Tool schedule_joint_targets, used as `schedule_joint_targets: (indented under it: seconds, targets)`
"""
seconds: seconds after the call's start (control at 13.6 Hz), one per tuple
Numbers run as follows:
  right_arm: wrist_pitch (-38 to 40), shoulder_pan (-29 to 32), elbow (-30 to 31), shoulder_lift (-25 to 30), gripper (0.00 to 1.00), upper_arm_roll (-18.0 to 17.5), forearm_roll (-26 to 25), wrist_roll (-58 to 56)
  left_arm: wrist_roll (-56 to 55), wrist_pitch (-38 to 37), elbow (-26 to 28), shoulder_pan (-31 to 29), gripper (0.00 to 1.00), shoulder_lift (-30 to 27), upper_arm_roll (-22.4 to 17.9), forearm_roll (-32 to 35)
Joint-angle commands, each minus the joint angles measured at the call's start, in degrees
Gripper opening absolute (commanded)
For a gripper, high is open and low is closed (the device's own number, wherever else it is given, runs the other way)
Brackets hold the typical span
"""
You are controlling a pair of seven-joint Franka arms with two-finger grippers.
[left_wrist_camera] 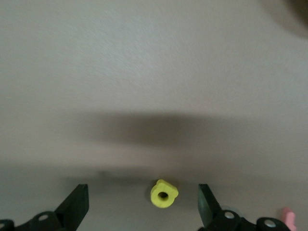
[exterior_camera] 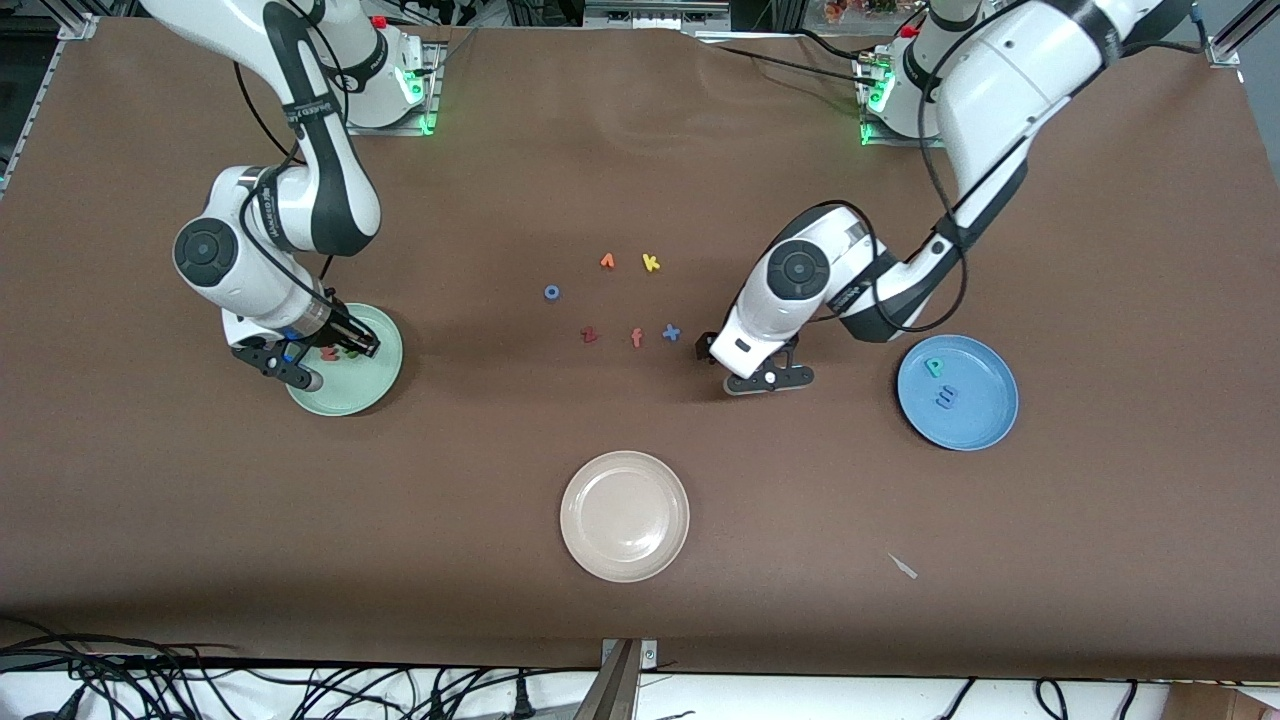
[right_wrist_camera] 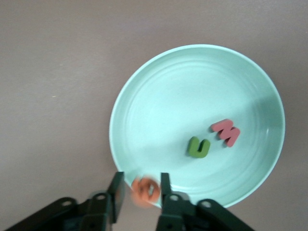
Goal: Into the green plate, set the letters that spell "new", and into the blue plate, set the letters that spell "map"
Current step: 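Release the orange letter and withdraw the right gripper while the left gripper grasps yellow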
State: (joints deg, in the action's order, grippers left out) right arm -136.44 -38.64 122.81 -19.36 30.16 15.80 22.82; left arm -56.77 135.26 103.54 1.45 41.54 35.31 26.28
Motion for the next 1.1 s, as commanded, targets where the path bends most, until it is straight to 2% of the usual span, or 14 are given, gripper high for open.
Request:
schedule_joint_targets:
  seconds: [0.0,0.29,0.51,0.66,0.81,1.03]
  targets:
    - [0.1,-0.5,-2.2,-0.3,1.0,-0.3,0.5,-1.3,-0.3,0.8,-1.1,3.7,1.0,1.1,-2.6,-0.8]
    - [0.6,-0.7,-5.1,0.3,1.0,-0.1,0.2,-2.1,-0.2,0.8,-1.1,4.8,0.86,1.9,-3.1,-0.6]
    - [7.5,-0.3,-11.3,0.2,1.0,2.3,-1.7,-7.3,-0.2,0.7,-1.1,7.0,0.74,2.0,-5.2,-0.6]
    - [13.9,-0.2,-17.4,0.2,1.0,5.2,-4.0,-10.6,-0.3,0.6,-1.1,7.1,0.67,1.9,-5.3,-0.7]
    - [22.7,0.5,-25.2,0.2,1.0,5.6,-4.0,-15.0,-0.8,0.5,-1.1,7.2,0.57,1.9,-5.3,-0.7]
    - [26.7,4.6,-33.1,0.1,1.0,5.6,-3.8,-22.6,-0.9,0.5,-1.1,7.2,0.43,1.9,-5.3,-0.6]
